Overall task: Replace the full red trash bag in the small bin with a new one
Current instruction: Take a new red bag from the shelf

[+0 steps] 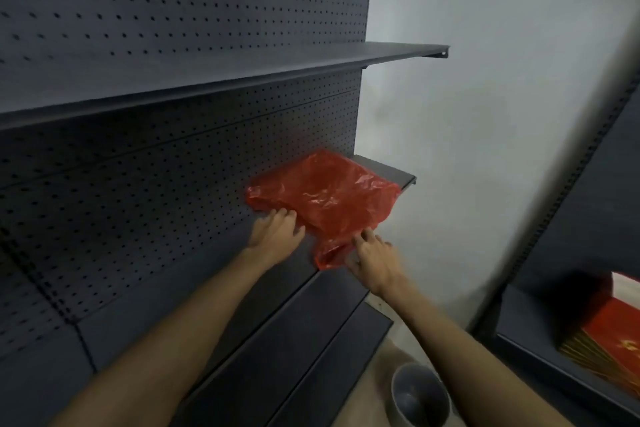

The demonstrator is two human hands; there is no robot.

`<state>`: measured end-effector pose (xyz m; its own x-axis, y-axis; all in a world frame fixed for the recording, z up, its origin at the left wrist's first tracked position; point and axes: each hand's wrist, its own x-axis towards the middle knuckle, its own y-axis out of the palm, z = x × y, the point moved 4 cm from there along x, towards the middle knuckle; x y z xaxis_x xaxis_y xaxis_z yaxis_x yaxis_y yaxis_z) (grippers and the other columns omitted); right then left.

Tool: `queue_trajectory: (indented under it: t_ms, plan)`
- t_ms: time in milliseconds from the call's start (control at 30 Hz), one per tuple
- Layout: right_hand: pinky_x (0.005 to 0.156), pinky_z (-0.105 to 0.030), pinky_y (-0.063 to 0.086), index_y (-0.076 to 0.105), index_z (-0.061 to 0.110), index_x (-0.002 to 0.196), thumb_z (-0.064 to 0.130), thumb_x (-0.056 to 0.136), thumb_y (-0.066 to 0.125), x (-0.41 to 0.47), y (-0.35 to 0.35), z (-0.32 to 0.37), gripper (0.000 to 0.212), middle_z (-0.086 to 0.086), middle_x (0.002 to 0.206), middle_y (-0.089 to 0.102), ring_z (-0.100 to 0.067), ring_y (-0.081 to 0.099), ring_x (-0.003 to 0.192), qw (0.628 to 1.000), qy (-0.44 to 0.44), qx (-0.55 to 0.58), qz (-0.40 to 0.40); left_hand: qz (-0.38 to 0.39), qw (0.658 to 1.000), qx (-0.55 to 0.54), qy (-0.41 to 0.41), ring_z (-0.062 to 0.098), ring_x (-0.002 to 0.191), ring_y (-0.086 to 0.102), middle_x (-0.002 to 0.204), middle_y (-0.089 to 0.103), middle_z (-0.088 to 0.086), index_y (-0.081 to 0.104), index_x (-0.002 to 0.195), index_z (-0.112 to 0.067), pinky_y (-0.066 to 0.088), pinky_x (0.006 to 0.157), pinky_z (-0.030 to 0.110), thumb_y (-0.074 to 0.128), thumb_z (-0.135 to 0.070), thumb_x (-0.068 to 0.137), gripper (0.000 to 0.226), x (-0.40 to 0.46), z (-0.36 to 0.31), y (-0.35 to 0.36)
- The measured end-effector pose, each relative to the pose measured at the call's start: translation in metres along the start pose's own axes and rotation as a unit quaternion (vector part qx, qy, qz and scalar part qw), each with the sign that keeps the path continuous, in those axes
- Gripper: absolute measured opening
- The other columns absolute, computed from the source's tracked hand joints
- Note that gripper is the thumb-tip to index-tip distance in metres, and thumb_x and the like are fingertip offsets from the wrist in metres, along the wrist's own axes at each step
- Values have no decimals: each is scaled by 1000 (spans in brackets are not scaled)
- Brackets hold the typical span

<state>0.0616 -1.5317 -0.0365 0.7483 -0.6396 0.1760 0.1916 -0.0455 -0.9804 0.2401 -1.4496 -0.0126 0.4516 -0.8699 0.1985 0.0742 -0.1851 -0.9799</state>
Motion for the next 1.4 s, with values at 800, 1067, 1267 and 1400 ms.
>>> queue_trajectory:
  t_ms: [800, 1067, 1267, 1400]
  plan:
    - [56, -38, 47, 57, 10, 100, 12, 84, 61, 99, 69, -68, 16, -9, 94, 58, -35, 63, 77, 995, -91, 36, 5, 17, 986, 89, -140, 32, 97, 67, 125, 54, 19, 52, 129, -2, 56, 76, 37, 53, 12, 88, 43, 149, 65, 70]
    - [63, -42, 48, 54, 6, 89, 11, 83, 64, 89, 46, -135, 13, -14, 87, 56, -37, 58, 73, 997, -21, 42, -64, -27, 998, -32, -46, 35, 97, 64, 118, 56, 17, 58, 114, -1, 52, 79, 41, 44, 6, 94, 25, 167, -26, 77]
    - [59, -41, 46, 51, 4, 88, 11, 81, 66, 62, 23, -196, 17, -15, 90, 54, -35, 56, 71, 993, 63, 30, -98, -12, 995, -92, 30, 35, 107, 60, 122, 52, 15, 52, 119, -6, 49, 84, 41, 53, -5, 95, 24, 171, -127, 73]
    - [54, -39, 46, 47, 4, 91, 11, 85, 62, 38, 11, -240, 18, -15, 102, 48, -33, 53, 66, 986, 109, 46, -122, -21, 986, -141, 88, 32, 112, 57, 122, 55, 13, 51, 126, -7, 48, 86, 40, 52, -5, 96, 30, 169, -183, 74]
